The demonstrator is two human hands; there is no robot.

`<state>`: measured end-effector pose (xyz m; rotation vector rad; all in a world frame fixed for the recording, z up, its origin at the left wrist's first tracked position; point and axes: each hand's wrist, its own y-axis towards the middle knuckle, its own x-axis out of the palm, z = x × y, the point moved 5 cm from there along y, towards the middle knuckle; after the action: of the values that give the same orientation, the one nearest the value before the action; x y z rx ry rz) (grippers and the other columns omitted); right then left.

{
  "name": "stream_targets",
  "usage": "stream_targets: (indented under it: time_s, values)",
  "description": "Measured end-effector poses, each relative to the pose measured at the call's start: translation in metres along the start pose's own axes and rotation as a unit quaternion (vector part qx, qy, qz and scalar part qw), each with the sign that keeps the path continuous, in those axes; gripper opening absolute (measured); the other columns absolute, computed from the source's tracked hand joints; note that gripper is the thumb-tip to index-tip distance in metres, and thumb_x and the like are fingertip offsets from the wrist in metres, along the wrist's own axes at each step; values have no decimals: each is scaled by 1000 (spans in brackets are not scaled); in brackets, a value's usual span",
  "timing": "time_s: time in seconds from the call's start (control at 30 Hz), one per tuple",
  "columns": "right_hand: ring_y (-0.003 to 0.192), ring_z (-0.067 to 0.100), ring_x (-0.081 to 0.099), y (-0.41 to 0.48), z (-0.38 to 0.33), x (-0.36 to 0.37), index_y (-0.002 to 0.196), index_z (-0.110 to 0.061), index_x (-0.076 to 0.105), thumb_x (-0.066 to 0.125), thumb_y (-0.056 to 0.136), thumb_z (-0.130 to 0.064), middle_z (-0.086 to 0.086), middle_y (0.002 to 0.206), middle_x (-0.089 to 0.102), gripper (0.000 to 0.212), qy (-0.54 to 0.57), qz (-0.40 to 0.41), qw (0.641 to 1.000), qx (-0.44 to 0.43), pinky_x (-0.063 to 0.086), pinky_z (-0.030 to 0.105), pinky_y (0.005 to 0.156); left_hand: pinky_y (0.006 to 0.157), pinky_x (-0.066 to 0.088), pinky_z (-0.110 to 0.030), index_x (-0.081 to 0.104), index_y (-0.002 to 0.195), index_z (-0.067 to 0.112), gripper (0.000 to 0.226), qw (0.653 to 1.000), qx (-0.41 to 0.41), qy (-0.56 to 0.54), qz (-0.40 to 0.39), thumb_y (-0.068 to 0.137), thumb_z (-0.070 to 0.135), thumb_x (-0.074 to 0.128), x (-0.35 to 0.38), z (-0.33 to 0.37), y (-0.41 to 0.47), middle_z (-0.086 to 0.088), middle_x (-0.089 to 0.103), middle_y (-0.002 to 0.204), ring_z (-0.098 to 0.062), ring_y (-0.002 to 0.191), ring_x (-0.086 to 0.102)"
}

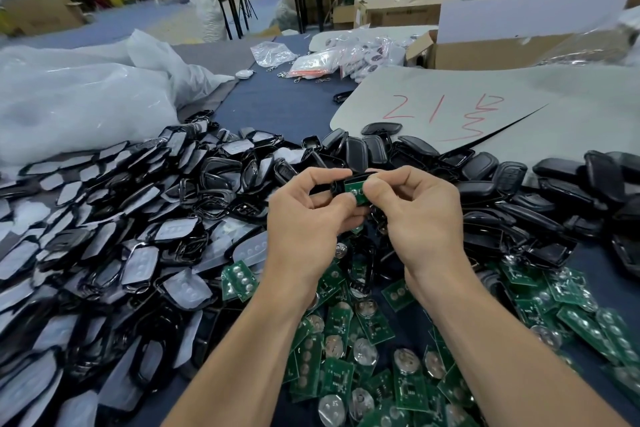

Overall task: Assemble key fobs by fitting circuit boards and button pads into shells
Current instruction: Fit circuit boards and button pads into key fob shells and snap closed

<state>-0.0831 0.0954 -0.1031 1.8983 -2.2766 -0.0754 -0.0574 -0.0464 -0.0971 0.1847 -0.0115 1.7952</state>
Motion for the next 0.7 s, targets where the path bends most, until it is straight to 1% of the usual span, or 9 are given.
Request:
stream_targets:
  time_s: [0.1,0.2,0.27,0.37,0.5,0.57,0.63,0.67,0.7]
  values:
    - [74,3,71,-3,-1,1,69,-24,71,79,85,-10,-14,81,77,23,-31,12,999,-23,53,13,67,66,62,-26,75,94,19,26,1000,4,2,11,88,-6,76,-2,3,-1,-12,79,77,-24,70,78]
    - [76,9,72,-7,-1,2,71,-27,72,80,84,-15,-17,83,77,19,-58,29,997,-34,56,21,70,62,61,-26,75,92,16,26,1000,-1,-2,29,85,-8,77,-4,3,-1,-13,78,74,-24,67,78]
    - [74,10,72,-10,-5,2,71,-30,74,83,81,-20,-21,81,76,16,-83,44,995,-41,58,25,70,60,61,-27,76,89,16,27,999,-6,-5,45,84,-10,78,-5,3,-1,-13,77,72,-25,66,78]
    - [71,3,70,-14,-17,-2,71,-35,78,87,76,-26,-26,79,74,14,-135,76,985,-71,57,21,68,60,61,-29,77,85,19,28,998,-14,-2,64,82,-9,80,-7,2,-1,-15,76,70,-27,66,78]
    - [88,1,71,-19,-29,-2,82,-32,82,90,73,-27,-20,93,75,13,-203,103,965,-126,59,32,85,64,65,-37,76,85,18,29,998,-27,-15,61,82,-11,79,-5,1,-1,-16,76,70,-28,67,77]
    - [86,0,70,-20,-29,-1,93,-32,82,89,73,-28,-22,91,72,21,-206,111,963,-132,59,29,85,64,65,-37,75,86,16,28,998,-28,-17,59,82,-11,78,-5,1,-2,-17,76,71,-29,65,77]
    - [80,-4,68,-20,-24,-2,103,-36,80,87,74,-34,-27,81,68,30,-197,100,969,-109,56,21,81,59,63,-32,74,88,13,25,998,-30,-24,56,83,-12,77,-5,3,-3,-19,76,72,-28,63,77]
    - [80,-6,68,-18,-20,-1,105,-36,79,86,76,-35,-30,77,65,30,-187,82,974,-93,55,19,80,58,61,-30,74,89,12,25,997,-32,-31,55,84,-12,76,-6,3,-3,-19,76,73,-28,62,76]
    - [80,-8,68,-16,-16,1,103,-35,79,85,78,-34,-30,74,66,25,-170,56,981,-76,55,19,79,56,61,-29,73,89,11,24,997,-33,-37,53,85,-12,75,-6,4,-2,-20,77,73,-28,61,76]
